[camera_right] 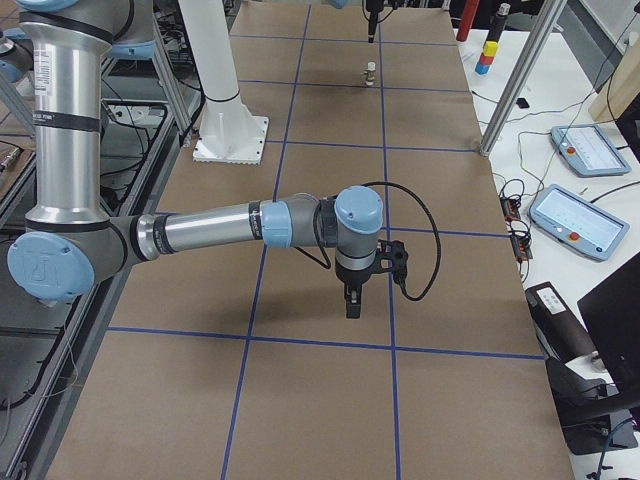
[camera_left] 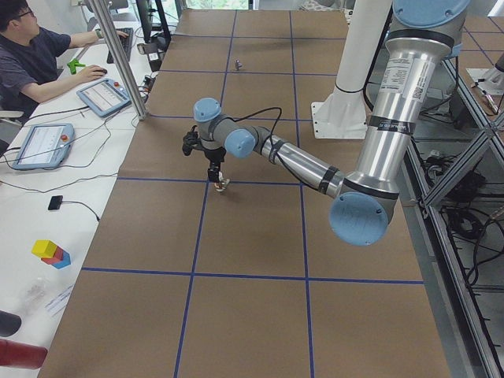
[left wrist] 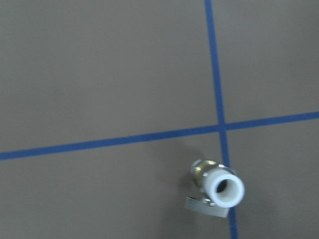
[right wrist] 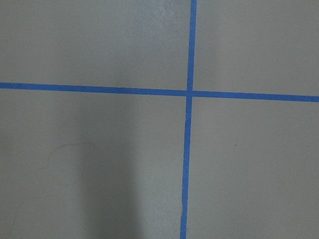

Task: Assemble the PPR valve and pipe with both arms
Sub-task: 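Lower the left gripper over the white PPR valve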

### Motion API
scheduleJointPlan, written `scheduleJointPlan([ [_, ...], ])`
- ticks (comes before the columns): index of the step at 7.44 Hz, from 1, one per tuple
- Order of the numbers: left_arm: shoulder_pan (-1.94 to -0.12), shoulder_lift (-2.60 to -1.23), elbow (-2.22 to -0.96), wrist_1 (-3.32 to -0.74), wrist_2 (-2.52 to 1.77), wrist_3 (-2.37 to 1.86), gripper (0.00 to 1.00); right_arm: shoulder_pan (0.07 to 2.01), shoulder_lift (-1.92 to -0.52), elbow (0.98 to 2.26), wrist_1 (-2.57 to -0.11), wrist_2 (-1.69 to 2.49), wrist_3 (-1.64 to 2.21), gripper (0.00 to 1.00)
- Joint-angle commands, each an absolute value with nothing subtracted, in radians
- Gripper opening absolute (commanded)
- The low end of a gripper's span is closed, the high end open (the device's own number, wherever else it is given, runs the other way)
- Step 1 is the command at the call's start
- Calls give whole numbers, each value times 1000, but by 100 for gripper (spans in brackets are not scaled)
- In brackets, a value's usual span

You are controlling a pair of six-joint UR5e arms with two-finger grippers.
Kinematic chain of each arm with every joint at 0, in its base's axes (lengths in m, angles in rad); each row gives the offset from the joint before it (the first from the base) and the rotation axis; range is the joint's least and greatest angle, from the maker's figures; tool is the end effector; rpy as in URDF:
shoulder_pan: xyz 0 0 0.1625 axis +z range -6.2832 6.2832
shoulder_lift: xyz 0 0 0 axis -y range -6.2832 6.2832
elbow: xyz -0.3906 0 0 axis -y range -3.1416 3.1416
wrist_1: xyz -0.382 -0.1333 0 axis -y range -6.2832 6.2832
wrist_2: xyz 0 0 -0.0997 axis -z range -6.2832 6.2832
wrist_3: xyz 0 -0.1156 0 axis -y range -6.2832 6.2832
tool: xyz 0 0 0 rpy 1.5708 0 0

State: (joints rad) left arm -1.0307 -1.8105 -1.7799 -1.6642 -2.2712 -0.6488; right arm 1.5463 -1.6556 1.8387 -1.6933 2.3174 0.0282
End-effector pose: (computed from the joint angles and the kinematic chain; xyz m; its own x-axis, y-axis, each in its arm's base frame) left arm 0.2416 -0.5173 0.4004 0.6524 0.0967 -0.7517 -0.0581 0.9953 0.0776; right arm 0.0438 -0.4484 0.5608 0.7332 -0.0309 0.6793 0.0038 0.9991 0.0414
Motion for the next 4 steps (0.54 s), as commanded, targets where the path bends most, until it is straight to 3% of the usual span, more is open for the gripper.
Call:
scheduleJointPlan([
  [1, -907, -1841, -1773, -1663, -2166, -777, 100, 1545, -1658, 1836, -1693, 2319, 28, 100],
  [4, -902, -1881, -1705, -1664, -2164, -767, 100, 1542, -1648, 1836, -1697, 2325, 38, 100],
])
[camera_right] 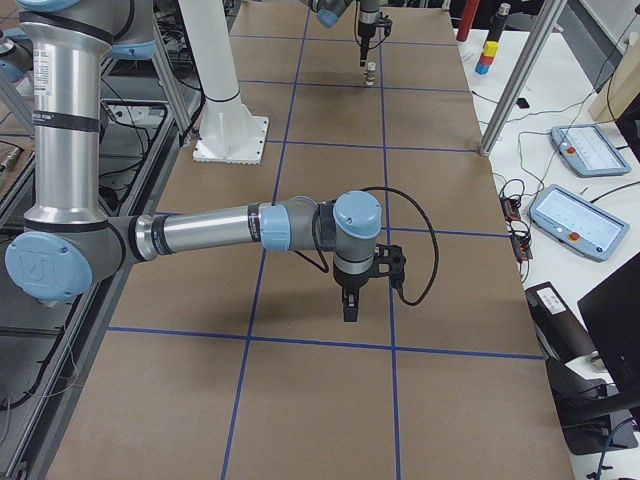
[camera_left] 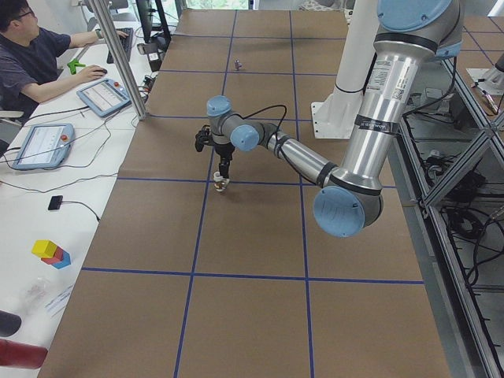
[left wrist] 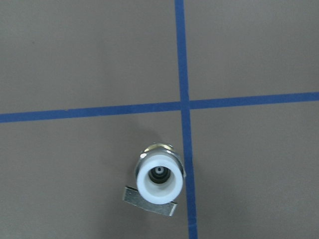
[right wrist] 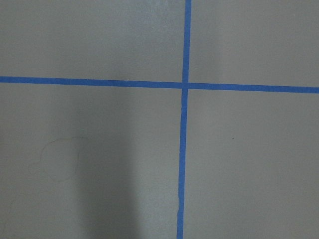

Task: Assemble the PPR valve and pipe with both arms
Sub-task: 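Lower the left gripper over the white PPR valve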

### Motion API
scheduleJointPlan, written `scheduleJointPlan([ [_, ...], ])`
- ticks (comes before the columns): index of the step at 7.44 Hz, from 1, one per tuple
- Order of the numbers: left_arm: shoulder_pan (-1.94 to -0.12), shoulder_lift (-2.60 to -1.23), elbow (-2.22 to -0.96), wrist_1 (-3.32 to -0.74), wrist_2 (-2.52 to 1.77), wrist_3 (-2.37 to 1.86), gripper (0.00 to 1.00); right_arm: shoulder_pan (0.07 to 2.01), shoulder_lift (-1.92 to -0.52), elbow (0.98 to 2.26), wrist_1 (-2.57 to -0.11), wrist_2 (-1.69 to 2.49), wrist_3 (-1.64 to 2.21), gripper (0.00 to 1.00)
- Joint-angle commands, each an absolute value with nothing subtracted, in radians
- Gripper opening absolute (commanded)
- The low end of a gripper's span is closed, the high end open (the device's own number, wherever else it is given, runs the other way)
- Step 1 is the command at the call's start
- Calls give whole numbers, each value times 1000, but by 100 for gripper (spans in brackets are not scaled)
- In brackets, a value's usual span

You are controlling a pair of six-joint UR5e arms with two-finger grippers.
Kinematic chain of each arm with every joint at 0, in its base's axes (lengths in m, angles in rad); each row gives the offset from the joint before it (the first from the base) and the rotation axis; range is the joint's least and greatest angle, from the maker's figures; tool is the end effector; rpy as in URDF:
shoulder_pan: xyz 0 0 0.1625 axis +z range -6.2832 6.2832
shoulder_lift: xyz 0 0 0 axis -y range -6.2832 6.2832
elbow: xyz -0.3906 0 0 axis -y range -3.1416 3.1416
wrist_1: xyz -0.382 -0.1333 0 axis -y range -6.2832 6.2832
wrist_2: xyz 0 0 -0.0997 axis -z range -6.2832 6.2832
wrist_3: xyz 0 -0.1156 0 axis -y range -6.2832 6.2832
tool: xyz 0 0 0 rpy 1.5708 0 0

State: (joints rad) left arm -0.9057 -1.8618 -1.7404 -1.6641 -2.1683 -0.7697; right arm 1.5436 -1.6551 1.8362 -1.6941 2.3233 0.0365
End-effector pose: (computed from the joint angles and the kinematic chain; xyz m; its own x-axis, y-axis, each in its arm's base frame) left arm 0.3100 -0.5058 0.3957 0.7013 0.0679 -0.7097 -0.0513 0.9977 0.0448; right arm 0.0421 -0.4486 0.5614 0.7291 -0.0229 0.6840 0.0005 0.9995 0.0328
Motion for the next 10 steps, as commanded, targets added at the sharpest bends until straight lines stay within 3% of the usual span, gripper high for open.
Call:
scheduleJointPlan([
  [1, -902, -1881, -1694, -1667, -2160, -765, 100, 1540, -1646, 1836, -1697, 2330, 38, 100],
  [10, -902, -1893, -1614, -1744, -2158, -765, 99, 1532, -1644, 1835, -1697, 2330, 38, 100],
])
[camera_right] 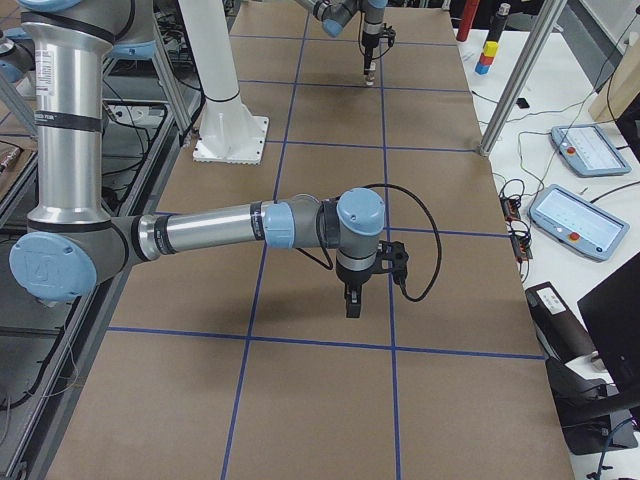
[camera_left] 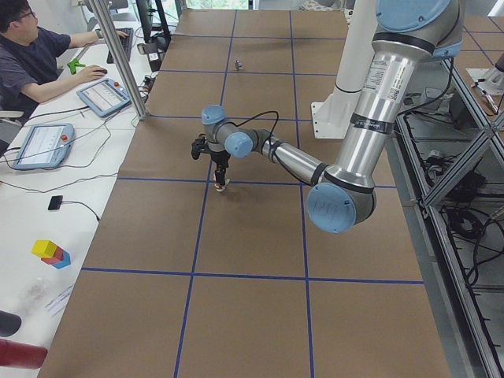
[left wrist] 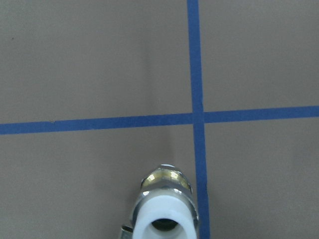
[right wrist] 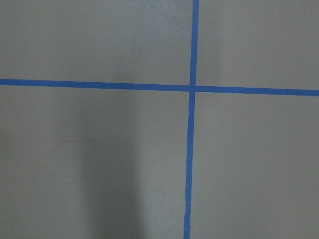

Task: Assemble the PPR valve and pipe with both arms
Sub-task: 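Lower the left gripper over the white PPR valve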

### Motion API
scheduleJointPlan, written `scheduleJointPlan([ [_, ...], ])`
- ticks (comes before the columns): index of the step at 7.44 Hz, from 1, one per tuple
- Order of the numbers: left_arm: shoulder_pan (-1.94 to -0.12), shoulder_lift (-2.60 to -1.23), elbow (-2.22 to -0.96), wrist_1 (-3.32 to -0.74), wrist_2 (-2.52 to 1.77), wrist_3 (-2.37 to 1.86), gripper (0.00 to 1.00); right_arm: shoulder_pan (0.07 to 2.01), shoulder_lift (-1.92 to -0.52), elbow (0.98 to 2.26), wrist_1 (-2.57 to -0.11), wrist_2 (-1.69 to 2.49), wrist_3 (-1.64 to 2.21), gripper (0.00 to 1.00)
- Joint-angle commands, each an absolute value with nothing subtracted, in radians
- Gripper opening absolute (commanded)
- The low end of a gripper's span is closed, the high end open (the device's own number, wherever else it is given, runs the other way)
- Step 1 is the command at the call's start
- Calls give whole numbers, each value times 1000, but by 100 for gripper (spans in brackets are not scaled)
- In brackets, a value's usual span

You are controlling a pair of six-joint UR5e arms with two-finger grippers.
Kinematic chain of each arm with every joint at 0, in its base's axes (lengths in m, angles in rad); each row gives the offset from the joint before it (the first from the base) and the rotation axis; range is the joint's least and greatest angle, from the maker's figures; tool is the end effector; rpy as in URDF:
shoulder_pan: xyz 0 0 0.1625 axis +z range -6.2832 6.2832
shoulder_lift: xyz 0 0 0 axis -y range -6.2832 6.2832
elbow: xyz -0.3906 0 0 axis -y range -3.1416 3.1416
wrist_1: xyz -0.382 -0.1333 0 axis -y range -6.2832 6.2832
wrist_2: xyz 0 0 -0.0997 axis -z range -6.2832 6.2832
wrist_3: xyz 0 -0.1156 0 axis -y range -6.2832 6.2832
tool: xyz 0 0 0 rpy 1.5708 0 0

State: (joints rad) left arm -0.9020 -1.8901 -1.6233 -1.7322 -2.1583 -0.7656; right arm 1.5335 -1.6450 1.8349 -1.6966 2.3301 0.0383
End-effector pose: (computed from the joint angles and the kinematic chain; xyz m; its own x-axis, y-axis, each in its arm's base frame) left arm 0.3259 -0.5241 0.4268 0.7149 0.0632 -0.6964 -0.0535 0.9979 0.0357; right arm 0.0369 -0.4527 0.5572 0.7241 -0.0329 0.6890 0.0095 0.9992 0.0377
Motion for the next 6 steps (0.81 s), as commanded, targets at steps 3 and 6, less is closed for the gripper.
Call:
scheduleJointPlan([
  [3, -902, -1896, -1609, -1741, -2158, -767, 76, 1532, -1646, 1835, -1698, 2332, 38, 100],
  [6, -905, -1896, -1609, -1740, -2158, -767, 65, 1532, -1644, 1835, -1698, 2332, 38, 100],
])
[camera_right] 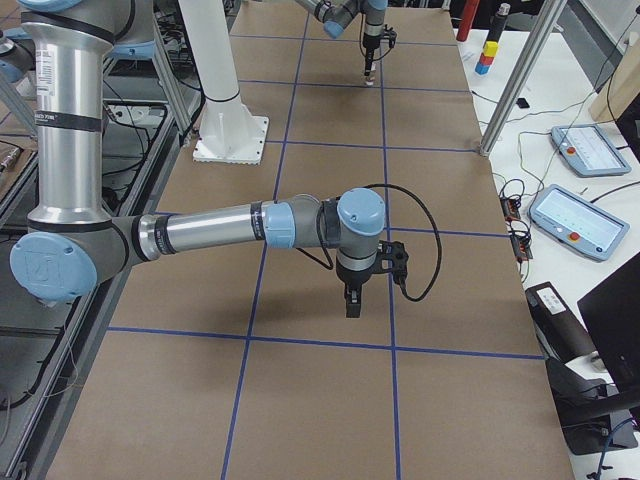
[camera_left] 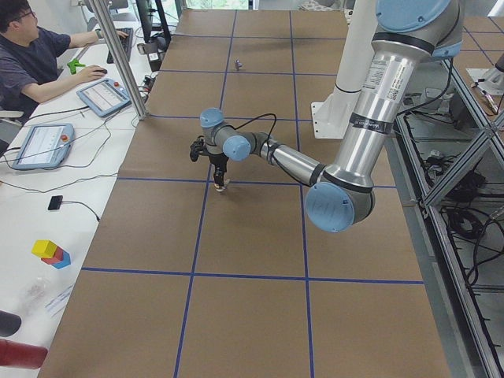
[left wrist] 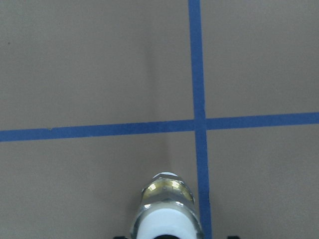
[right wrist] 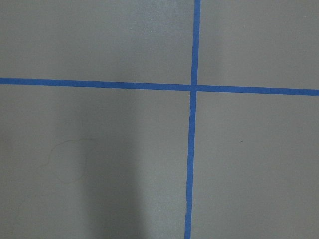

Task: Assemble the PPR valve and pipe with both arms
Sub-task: 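Close the left gripper on the white valve and lift it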

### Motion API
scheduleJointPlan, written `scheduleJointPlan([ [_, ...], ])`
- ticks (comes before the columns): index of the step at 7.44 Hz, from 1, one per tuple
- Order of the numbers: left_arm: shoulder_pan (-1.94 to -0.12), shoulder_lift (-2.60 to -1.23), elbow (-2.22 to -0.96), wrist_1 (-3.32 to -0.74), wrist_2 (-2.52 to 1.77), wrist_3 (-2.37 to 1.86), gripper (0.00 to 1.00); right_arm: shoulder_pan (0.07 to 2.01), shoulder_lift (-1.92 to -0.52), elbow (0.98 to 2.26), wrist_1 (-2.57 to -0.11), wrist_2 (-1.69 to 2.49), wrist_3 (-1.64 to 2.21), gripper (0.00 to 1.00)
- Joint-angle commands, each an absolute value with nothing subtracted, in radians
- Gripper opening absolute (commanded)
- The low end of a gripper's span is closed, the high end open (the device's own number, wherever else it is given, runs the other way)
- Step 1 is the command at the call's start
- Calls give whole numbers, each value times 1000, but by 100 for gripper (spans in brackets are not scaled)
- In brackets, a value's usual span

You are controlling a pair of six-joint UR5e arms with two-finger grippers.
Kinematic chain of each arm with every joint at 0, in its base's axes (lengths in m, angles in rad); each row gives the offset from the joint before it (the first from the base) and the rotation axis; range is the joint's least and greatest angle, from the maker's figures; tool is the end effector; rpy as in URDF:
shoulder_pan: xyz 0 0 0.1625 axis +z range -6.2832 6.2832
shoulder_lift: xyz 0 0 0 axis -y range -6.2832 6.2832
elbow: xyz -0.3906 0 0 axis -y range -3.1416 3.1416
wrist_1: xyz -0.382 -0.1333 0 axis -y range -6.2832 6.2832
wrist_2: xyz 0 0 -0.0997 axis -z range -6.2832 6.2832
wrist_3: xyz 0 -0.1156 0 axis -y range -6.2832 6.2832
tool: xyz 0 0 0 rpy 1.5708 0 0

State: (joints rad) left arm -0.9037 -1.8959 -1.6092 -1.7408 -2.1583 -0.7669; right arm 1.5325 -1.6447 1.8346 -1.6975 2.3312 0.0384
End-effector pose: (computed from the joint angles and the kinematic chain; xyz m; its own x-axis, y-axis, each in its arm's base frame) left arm 0.3271 -0.5272 0.4290 0.7149 0.0609 -0.6965 -0.0509 0.9981 0.0350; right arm 0.0363 -0.4528 0.5572 0.7233 -0.0329 0.6898 0.0104 0.9993 0.0367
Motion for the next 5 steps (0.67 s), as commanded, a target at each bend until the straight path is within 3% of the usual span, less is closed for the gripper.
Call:
scheduleJointPlan([
  [1, -907, -1896, -1609, -1738, -2157, -767, 65, 1532, -1644, 1835, -1698, 2332, 38, 100],
  [5, -911, -1896, -1608, -1735, -2157, -767, 61, 1532, -1644, 1835, -1700, 2332, 38, 100],
])
